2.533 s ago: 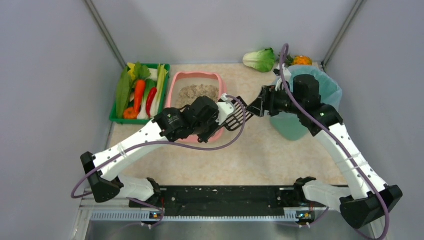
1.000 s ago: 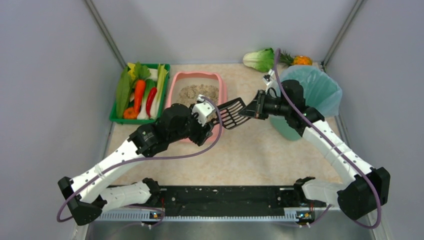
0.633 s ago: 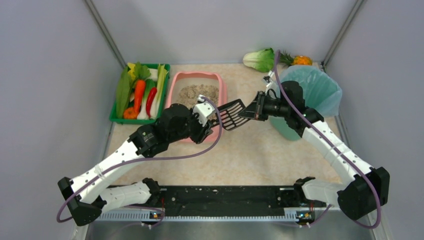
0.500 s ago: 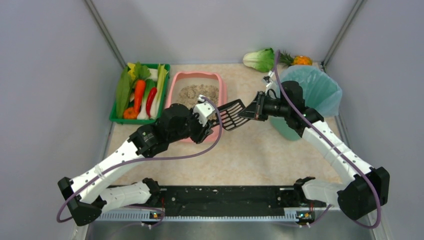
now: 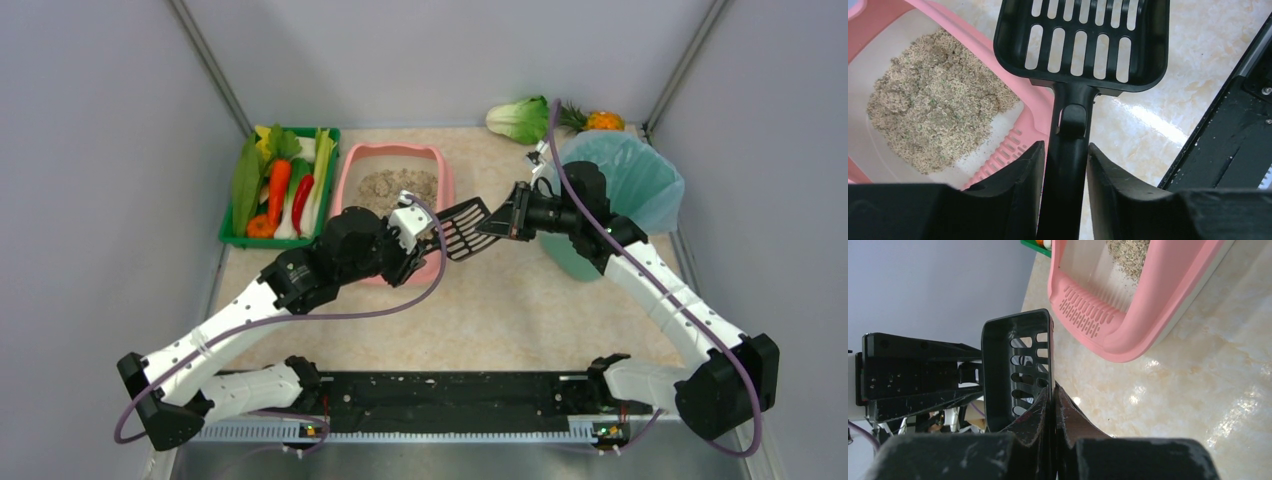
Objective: Clean the litter box
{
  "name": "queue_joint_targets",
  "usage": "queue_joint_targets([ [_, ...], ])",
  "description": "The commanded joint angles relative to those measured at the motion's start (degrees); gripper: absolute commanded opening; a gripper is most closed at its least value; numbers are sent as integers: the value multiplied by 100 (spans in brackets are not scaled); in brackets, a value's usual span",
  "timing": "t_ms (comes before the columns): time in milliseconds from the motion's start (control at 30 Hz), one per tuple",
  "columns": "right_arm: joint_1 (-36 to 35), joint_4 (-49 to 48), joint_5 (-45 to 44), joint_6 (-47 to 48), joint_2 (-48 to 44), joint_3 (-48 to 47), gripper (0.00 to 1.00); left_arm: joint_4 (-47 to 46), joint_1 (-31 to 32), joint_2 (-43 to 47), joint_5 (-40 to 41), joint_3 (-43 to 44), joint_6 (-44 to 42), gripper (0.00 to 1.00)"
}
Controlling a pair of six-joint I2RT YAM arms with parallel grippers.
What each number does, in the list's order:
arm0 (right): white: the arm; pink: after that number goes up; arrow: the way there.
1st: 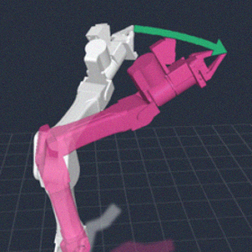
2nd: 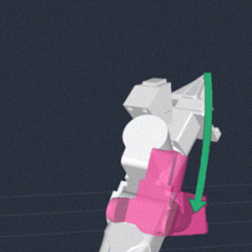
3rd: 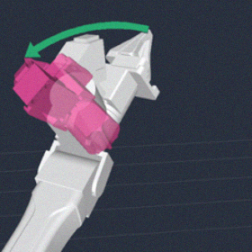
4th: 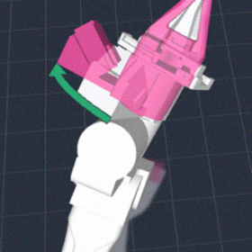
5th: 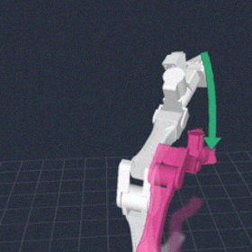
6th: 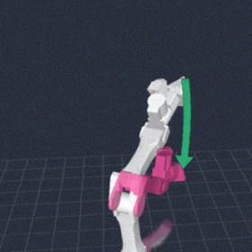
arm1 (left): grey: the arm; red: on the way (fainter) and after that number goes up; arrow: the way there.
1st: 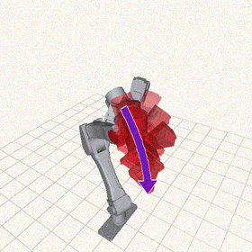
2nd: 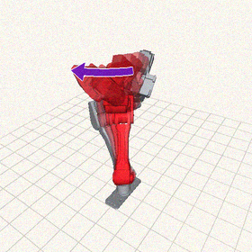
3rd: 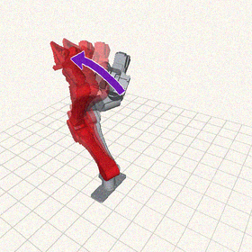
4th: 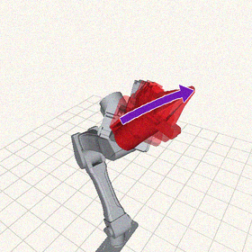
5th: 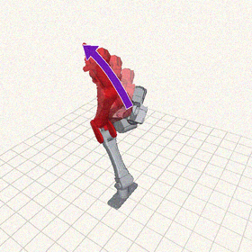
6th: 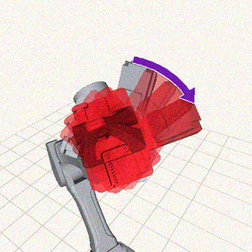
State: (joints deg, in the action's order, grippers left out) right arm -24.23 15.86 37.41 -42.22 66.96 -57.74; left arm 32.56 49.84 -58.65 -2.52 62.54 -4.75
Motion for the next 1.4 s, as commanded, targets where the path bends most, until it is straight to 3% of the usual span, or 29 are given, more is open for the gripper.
queue_joint_targets([
  [0, -3, -232, 92, -54, -33, -53, 0, -184, -16, 23, 5, -3, -82, 38],
  [333, 10, -236, 33, -47, -34, -59, 0, -153, -75, 159, 54, 3, -79, 0],
  [367, 13, -237, 18, -51, -30, -63, 0, -145, -80, 169, 65, 18, -71, 0],
  [567, 12, -107, -132, 77, -76, -186, 46, -72, -98, 160, 136, 50, -58, 0],
  [667, 12, 327, -379, 405, -85, -507, 61, -31, -138, 136, 200, 64, 10, 0],
  [767, 53, 1042, -770, 947, -66, -1047, 68, 59, -252, 127, 441, 104, 99, 0],
  [967, 391, 2872, -2042, 2191, 142, -2557, 71, 255, -639, 109, 611, 153, 314, 0],
  [1133, 704, 4426, -4196, 2782, 375, -3980, 78, 339, -1009, 163, 745, 89, 452, 0],
  [1267, 1097, 5205, -5669, 2951, 544, -4454, 81, 330, -1170, 251, 762, -11, 637, 0],
  [1367, 1614, 5366, -6308, 2979, 475, -4326, 82, 330, -1220, 315, 799, -66, 612, 0],
])
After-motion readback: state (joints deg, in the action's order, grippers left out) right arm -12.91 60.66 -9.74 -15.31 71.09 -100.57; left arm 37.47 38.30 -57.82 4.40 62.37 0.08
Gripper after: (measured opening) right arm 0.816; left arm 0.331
